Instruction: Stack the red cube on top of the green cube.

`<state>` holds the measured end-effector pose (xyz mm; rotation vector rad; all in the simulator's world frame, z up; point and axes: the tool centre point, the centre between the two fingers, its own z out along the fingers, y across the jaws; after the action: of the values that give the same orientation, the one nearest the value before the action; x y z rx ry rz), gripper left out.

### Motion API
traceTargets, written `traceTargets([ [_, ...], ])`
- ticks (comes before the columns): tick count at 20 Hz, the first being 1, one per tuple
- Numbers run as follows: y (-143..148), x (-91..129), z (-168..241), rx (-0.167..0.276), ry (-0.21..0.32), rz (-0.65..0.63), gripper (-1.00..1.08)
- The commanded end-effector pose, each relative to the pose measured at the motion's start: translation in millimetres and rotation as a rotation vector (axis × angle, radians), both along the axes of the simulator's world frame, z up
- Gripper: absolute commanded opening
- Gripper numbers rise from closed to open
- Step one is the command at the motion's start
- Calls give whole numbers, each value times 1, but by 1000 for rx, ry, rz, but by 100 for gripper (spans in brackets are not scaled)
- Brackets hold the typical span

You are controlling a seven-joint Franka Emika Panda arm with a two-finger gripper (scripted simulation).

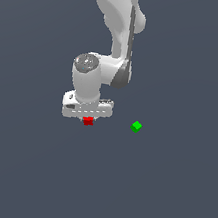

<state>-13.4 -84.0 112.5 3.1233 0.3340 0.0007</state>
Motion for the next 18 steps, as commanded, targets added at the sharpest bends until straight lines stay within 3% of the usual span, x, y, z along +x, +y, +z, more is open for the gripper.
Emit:
traceTargets([
  [1,18,-5,-3,0,0,2,-100],
  [18,198,-53,-41,1,0,2,-100],
])
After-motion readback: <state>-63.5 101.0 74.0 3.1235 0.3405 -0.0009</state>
